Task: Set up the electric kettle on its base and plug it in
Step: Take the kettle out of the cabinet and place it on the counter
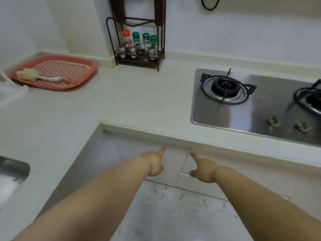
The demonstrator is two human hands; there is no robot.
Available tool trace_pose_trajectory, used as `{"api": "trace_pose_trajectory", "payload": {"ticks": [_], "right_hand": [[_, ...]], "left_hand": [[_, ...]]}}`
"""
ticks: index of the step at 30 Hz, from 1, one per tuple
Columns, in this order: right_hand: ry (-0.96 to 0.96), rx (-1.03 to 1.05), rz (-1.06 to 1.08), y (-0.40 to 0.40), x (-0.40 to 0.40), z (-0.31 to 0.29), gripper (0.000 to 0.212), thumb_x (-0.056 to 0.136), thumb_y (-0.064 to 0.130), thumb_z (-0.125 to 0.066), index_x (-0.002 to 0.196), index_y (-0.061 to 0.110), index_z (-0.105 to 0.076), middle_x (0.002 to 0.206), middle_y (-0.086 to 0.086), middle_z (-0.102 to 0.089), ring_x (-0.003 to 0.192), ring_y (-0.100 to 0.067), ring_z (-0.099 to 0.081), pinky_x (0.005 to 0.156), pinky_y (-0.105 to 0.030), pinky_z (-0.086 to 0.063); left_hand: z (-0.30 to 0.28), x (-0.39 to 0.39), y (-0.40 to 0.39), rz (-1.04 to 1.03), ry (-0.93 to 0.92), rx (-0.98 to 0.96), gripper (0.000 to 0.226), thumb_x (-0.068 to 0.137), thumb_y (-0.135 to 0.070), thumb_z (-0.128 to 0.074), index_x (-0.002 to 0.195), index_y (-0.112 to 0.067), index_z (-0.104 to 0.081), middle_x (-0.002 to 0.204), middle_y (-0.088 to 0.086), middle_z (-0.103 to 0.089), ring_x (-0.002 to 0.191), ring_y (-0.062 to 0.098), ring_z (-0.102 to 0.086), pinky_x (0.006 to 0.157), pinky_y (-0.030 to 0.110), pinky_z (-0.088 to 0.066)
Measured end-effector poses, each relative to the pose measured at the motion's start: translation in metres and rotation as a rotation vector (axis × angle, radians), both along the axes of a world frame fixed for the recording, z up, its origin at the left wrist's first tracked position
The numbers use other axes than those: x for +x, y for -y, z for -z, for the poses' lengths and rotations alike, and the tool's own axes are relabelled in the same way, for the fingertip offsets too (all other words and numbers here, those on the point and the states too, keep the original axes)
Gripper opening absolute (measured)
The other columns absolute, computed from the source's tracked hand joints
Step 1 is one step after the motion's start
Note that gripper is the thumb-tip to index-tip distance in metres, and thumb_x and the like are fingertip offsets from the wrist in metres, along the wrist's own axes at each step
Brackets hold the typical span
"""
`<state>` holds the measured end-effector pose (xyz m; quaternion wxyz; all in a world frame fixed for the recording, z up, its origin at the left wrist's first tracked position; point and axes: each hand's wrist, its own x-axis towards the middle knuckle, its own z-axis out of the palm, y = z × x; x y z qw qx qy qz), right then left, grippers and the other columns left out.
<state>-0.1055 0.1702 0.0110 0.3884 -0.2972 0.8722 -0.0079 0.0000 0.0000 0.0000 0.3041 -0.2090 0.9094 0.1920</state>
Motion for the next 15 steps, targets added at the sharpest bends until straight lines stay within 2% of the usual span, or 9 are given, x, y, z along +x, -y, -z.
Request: {"api": "trace_pose_trajectory", "payload": {"ticks": [3, 5, 7, 8, 12, 15], "right_hand": [[0.043, -0.055, 0.05, 0.013, 0.001, 0.018, 0.091, 0.093, 0.033, -0.052, 0.147, 0.026, 0.021, 0.135, -0.019, -0.052, 0.117, -0.031, -0.054, 0.088, -0.031, -0.039], [0.004, -0.059, 0.042, 0.022, -0.003, 0.031, 0.093, 0.093, 0.033, -0.052, 0.146, 0.024, 0.025, 0.135, -0.021, -0.05, 0.115, -0.032, -0.055, 0.087, -0.032, -0.04], [-0.043, -0.058, 0.021, 0.028, -0.006, 0.041, 0.092, 0.094, 0.034, -0.051, 0.147, 0.021, 0.023, 0.141, -0.022, -0.042, 0.121, -0.034, -0.051, 0.095, -0.036, -0.04], [-0.064, -0.067, 0.029, 0.031, -0.008, 0.045, 0.091, 0.093, 0.034, -0.051, 0.148, 0.019, 0.02, 0.143, -0.021, -0.04, 0.122, -0.035, -0.049, 0.097, -0.037, -0.04], [-0.074, -0.104, 0.145, 0.039, -0.018, 0.067, 0.079, 0.094, 0.032, -0.049, 0.149, 0.009, 0.002, 0.138, -0.02, -0.047, 0.122, -0.034, -0.049, 0.094, -0.036, -0.041], [-0.09, -0.107, 0.216, 0.043, -0.023, 0.074, 0.071, 0.094, 0.027, -0.05, 0.148, 0.006, -0.009, 0.136, -0.02, -0.05, 0.123, -0.035, -0.049, 0.096, -0.036, -0.041]], "left_hand": [[0.016, -0.013, 0.009, 0.023, -0.006, 0.012, 0.086, 0.095, -0.027, -0.047, 0.149, -0.025, 0.02, 0.153, 0.015, -0.033, 0.131, 0.032, -0.046, 0.103, 0.035, -0.04], [0.029, -0.027, 0.016, 0.029, 0.012, -0.001, 0.083, 0.096, -0.027, -0.044, 0.148, -0.026, 0.021, 0.157, 0.014, -0.022, 0.134, 0.033, -0.043, 0.105, 0.037, -0.04], [0.037, -0.034, 0.018, 0.028, 0.029, -0.031, 0.08, 0.097, -0.029, -0.042, 0.149, -0.024, 0.019, 0.16, 0.012, -0.015, 0.136, 0.033, -0.039, 0.106, 0.038, -0.04], [0.041, -0.039, 0.02, 0.016, 0.031, -0.048, 0.079, 0.097, -0.03, -0.041, 0.15, -0.021, 0.017, 0.159, 0.013, -0.018, 0.135, 0.033, -0.04, 0.105, 0.037, -0.04], [0.055, -0.052, 0.023, -0.039, -0.002, -0.036, 0.078, 0.097, -0.03, -0.044, 0.151, -0.015, 0.01, 0.145, 0.019, -0.043, 0.126, 0.034, -0.05, 0.097, 0.036, -0.045], [0.061, -0.052, 0.024, -0.102, -0.017, -0.007, 0.079, 0.095, -0.02, -0.045, 0.151, -0.018, 0.01, 0.135, 0.018, -0.052, 0.117, 0.033, -0.056, 0.085, 0.034, -0.046]]}}
